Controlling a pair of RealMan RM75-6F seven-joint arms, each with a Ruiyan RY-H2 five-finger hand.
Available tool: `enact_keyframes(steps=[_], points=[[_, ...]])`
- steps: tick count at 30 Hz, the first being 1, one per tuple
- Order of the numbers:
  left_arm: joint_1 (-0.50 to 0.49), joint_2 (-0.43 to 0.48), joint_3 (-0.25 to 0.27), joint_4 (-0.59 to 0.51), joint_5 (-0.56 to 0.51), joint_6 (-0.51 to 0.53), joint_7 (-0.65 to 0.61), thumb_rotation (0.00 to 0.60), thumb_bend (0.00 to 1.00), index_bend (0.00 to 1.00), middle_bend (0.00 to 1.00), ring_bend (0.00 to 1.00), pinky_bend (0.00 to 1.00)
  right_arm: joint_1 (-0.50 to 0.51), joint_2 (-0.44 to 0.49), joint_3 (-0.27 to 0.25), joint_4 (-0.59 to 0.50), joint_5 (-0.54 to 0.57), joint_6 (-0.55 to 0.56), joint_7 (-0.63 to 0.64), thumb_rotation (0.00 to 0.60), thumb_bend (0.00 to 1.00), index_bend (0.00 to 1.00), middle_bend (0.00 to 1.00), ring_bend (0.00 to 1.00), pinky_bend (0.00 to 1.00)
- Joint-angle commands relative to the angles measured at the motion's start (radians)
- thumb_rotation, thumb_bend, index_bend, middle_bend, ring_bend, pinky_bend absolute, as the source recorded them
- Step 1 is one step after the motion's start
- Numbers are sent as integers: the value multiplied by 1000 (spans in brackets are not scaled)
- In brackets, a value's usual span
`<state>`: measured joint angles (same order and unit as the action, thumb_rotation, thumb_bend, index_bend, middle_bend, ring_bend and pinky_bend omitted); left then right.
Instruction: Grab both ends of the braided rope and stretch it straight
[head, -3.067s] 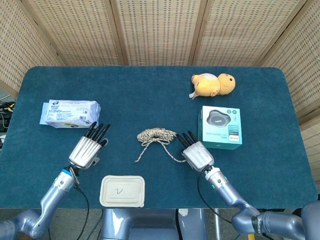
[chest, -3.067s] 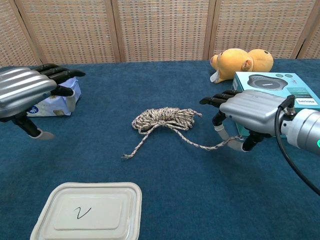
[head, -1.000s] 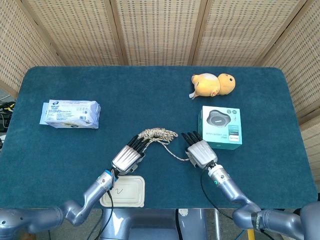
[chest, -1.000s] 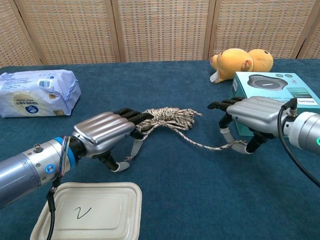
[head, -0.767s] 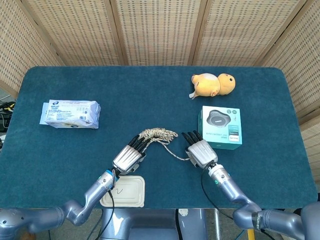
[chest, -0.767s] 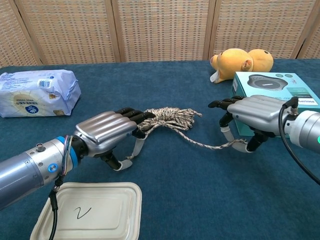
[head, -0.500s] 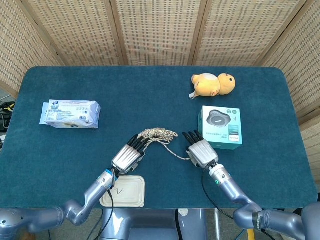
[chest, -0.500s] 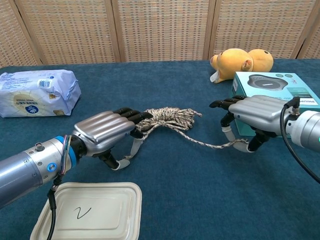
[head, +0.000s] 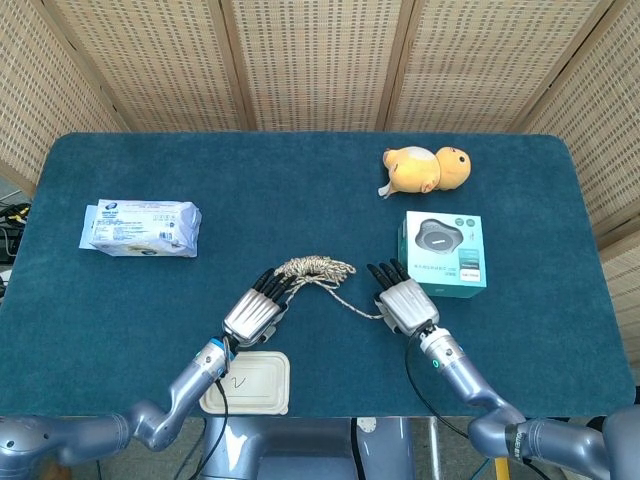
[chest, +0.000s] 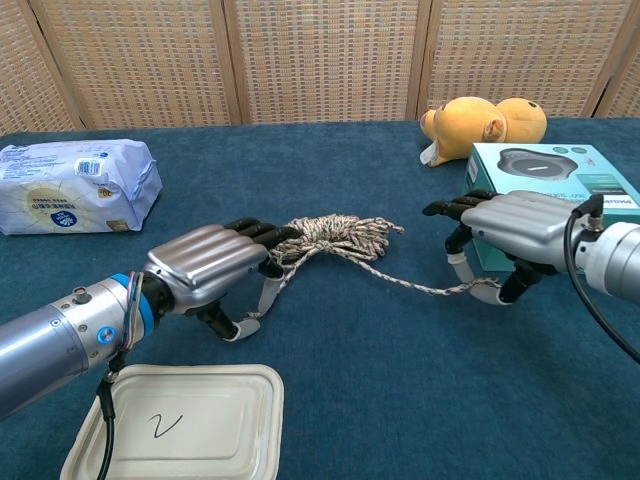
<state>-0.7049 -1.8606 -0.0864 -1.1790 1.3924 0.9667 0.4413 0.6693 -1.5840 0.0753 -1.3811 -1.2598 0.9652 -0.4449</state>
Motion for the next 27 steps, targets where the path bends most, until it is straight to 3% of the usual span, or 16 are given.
enact_keyframes(steps=[1, 17, 23, 27], points=[[0, -1, -1, 0, -5, -1, 1, 600, 368, 567, 0, 0, 0, 0, -1, 1, 2, 0, -1, 2, 600, 449, 675, 0, 0, 0], [-2, 3, -9, -6, -37, -1, 28, 600, 401, 606, 0, 0, 0, 0, -6, 5, 5, -1, -3, 2, 600, 451, 676, 0, 0, 0], [-3, 7, -13, -6, -47, 0, 35, 600, 484, 660, 0, 0, 0, -1, -5, 6, 7, 1, -4, 1, 600, 451, 675, 0, 0, 0], [1, 28, -14, -11, -49, 10, 39, 600, 488, 668, 0, 0, 0, -1, -2, 8, 7, 1, -1, -2, 600, 450, 676, 0, 0, 0]])
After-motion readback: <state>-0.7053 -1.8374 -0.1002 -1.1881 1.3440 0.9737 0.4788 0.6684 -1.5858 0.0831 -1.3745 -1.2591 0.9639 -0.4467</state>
